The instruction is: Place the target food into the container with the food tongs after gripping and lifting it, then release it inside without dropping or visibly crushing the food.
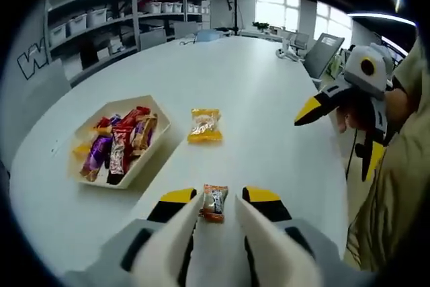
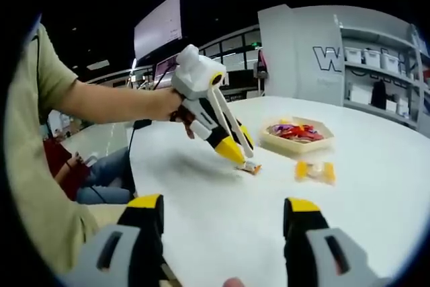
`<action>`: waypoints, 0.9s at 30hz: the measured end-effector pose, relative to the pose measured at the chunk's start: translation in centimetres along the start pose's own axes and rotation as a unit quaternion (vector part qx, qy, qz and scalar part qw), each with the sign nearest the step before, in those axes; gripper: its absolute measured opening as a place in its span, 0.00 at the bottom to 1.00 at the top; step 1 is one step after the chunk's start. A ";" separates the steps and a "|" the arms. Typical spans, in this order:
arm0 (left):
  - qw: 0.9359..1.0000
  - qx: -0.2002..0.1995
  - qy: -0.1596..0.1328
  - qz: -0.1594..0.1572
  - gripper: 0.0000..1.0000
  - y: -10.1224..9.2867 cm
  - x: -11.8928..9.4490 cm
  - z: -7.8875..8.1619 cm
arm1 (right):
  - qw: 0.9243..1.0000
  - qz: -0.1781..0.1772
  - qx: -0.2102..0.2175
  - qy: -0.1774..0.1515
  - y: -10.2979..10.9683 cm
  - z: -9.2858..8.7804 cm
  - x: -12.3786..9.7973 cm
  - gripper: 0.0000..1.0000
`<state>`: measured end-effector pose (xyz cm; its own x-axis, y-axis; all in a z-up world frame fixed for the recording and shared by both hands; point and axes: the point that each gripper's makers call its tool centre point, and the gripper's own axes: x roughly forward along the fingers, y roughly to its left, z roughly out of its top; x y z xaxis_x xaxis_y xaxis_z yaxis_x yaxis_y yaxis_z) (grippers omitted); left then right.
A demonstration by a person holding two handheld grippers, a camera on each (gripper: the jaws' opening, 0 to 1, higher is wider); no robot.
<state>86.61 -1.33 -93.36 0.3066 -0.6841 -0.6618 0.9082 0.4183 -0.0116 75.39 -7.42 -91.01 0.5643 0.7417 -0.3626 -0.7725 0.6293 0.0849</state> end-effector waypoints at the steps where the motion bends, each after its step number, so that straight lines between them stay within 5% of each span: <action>1: 1.000 -0.001 0.003 -0.001 0.26 0.0 0.2 -0.1 | 1.000 0.000 0.000 0.000 0.0 0.0 0.0 0.71; 11: 1.000 -0.002 0.018 -0.002 0.24 0.1 1.0 -1.0 | 1.000 -0.002 0.003 -0.001 -0.2 -0.1 -0.2 0.70; 27: 1.000 -0.010 0.014 -0.005 0.18 0.4 0.5 -0.1 | 1.000 -0.002 0.005 -0.001 -0.2 -0.3 -0.3 0.70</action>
<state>87.07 -1.42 -93.80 0.2893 -0.6710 -0.6827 0.9053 0.4235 -0.0326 75.28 -7.82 -91.26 0.5682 0.7391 -0.3618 -0.7671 0.6348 0.0922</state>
